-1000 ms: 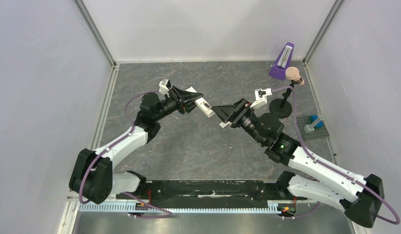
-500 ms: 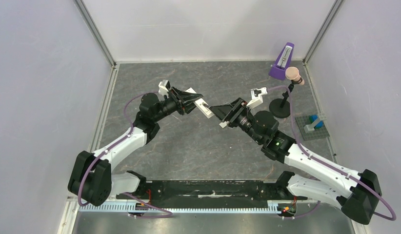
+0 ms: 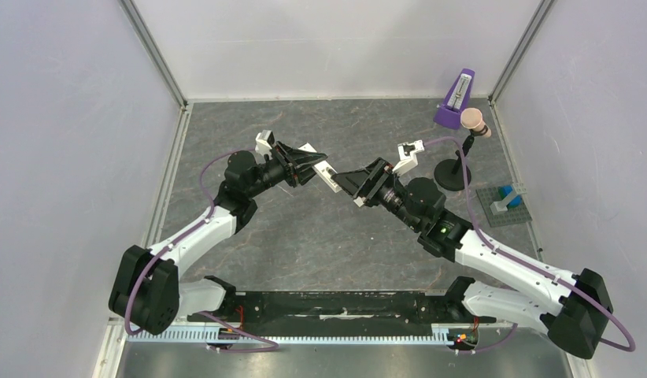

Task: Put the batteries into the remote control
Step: Load the battery into the remote control.

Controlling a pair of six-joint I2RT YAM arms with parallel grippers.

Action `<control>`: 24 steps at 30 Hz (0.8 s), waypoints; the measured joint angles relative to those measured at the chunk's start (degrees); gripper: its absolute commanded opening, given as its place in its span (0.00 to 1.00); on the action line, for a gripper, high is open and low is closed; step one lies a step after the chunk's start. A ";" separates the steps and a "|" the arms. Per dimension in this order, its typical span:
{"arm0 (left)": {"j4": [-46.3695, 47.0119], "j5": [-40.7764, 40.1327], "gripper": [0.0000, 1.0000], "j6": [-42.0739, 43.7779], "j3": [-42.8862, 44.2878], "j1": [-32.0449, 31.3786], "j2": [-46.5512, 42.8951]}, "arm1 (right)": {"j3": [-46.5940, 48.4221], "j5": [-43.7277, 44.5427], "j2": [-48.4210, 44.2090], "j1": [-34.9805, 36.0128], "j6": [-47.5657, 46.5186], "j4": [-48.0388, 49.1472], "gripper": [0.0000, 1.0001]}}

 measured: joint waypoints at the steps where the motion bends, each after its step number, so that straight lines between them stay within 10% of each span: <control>1: -0.13 0.00 0.02 0.17 0.00 0.00 0.00 | 0.00 -0.07 -0.04 0.00 -0.17 0.02 0.72; 24: -1.66 -0.02 0.02 1.25 0.00 0.00 0.02 | -0.76 0.90 -1.75 -1.22 -0.07 -1.31 0.50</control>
